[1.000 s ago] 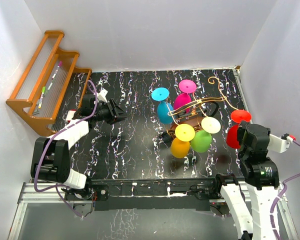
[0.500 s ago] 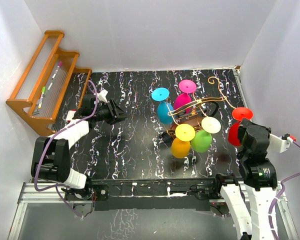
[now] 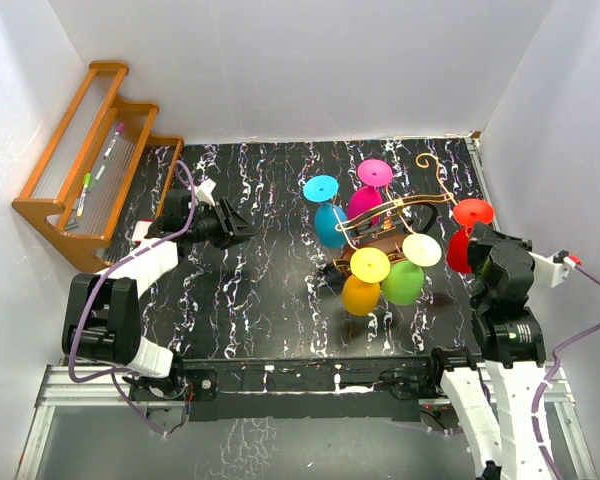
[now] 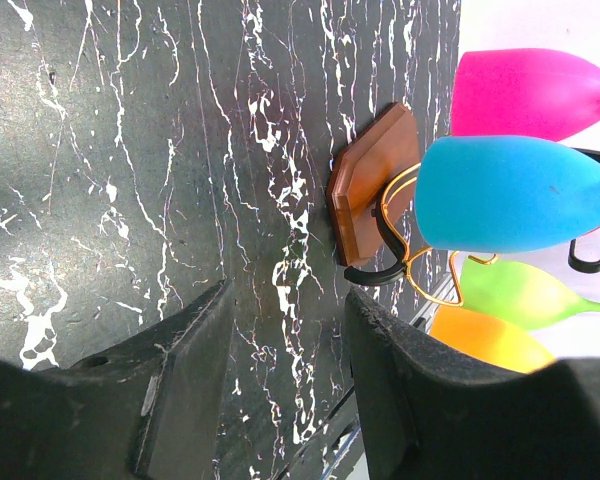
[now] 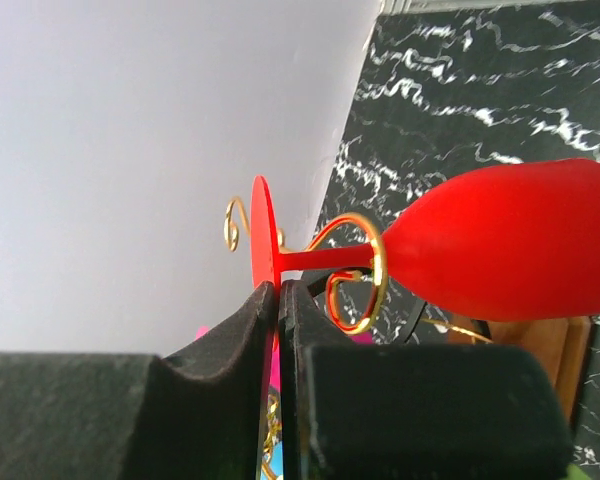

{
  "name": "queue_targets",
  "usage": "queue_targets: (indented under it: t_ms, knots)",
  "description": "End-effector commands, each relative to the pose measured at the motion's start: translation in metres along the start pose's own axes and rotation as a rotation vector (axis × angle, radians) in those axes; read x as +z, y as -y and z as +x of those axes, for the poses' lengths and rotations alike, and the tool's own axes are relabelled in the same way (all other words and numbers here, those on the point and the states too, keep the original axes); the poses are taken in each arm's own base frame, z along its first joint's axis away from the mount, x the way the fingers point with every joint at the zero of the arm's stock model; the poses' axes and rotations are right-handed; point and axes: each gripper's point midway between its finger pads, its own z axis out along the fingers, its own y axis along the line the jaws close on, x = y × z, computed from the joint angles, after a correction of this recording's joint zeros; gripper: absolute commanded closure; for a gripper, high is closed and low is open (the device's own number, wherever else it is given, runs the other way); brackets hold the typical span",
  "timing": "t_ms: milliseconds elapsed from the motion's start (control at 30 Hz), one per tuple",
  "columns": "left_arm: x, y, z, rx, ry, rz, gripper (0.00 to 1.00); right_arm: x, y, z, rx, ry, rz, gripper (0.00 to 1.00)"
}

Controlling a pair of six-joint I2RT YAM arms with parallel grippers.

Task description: Take the wine glass off the wine glass rack

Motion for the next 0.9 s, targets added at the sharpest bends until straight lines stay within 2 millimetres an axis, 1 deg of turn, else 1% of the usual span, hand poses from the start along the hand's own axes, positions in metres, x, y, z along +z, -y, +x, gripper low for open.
queue_targets:
  t_ms: [0, 100, 233, 300, 400, 533, 700, 767, 867]
  knots:
    - [-0.002, 0.010, -0.006, 0.031, 0.004, 0.025, 0.54, -0.001, -0.041, 0.017, 0.013, -0.102, -0.140, 0.92]
    - [-0.002, 0.010, -0.007, 0.031, 0.005, 0.024, 0.54, -0.007, -0.047, 0.028, -0.012, -0.182, -0.145, 0.92]
    - [-0.002, 0.011, -0.007, 0.032, 0.006, 0.026, 0.54, -0.023, -0.049, 0.031, -0.054, -0.254, -0.119, 0.92]
    - [-0.003, 0.011, -0.007, 0.033, 0.007, 0.026, 0.54, -0.033, -0.047, 0.025, -0.067, -0.257, -0.108, 0.92]
    - [-0.003, 0.011, -0.007, 0.033, 0.008, 0.028, 0.54, -0.051, -0.044, 0.011, -0.073, -0.237, -0.098, 0.92]
    - [-0.004, 0.012, -0.007, 0.037, 0.010, 0.029, 0.54, -0.072, -0.032, -0.004, -0.089, -0.218, -0.047, 0.92]
    - [-0.006, 0.012, -0.007, 0.043, 0.014, 0.023, 0.54, -0.090, -0.013, -0.014, -0.109, -0.215, 0.012, 0.92]
    - [-0.007, 0.013, -0.007, 0.049, 0.017, 0.023, 0.54, -0.097, -0.008, -0.022, -0.121, -0.197, 0.031, 0.92]
    - [-0.008, 0.014, -0.007, 0.056, 0.023, 0.022, 0.54, -0.105, -0.009, -0.036, -0.163, -0.163, 0.043, 0.92]
